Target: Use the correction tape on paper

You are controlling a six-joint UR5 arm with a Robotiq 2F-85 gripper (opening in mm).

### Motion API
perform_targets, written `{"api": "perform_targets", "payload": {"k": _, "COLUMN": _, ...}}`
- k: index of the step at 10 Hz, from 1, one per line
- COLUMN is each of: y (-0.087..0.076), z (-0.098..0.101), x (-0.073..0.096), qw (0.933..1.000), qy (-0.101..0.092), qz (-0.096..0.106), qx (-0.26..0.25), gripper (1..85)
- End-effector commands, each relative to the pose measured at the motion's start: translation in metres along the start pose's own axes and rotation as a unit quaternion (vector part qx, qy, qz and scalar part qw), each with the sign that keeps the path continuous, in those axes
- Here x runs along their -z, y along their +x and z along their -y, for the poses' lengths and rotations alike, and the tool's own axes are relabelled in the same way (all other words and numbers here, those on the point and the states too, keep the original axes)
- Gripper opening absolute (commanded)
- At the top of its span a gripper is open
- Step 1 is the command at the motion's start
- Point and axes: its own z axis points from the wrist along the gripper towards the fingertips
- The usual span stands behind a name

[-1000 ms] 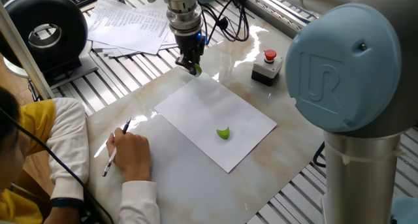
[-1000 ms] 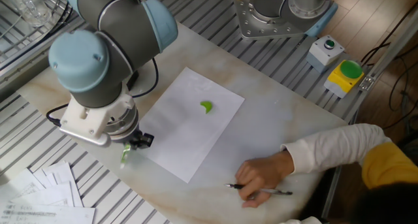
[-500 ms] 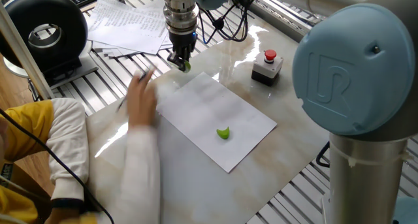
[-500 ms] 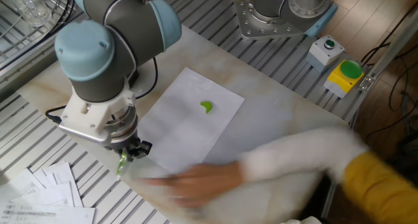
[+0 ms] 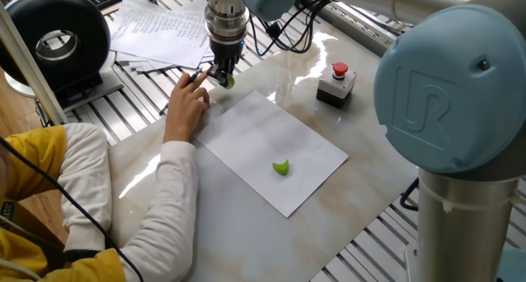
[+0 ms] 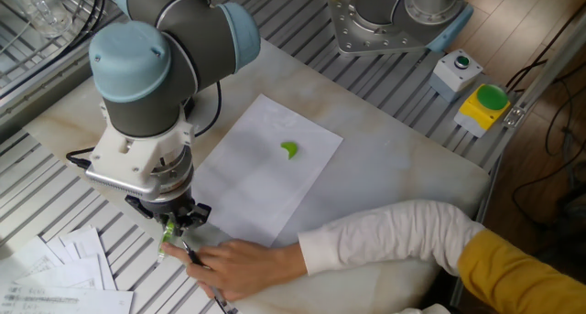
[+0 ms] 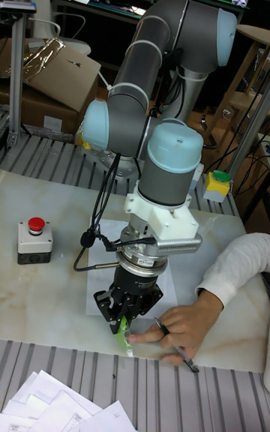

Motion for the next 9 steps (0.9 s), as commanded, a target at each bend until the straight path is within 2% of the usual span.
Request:
{"api": "perform_targets", "payload": {"k": 1, "y": -0.0032, "z": -0.0024, "x": -0.0002, "qw": 0.9999, "qy": -0.012, "qz": 0.012, "qx": 0.002, "gripper": 14.7}}
{"api": "perform_targets", "payload": {"k": 4, "y": -0.0021, "z": -0.0019, "x": -0.0009, "qw": 0.9998, "qy": -0.013, "qz": 0.012, "qx": 0.006, "gripper": 20.7}}
{"api": "perform_targets", "payload": {"k": 9, "y": -0.0026, "z": -0.0064, "x": -0.0032, "qw": 0.9997, "qy": -0.022, "qz": 0.012, "qx": 0.005, "gripper": 23.3}}
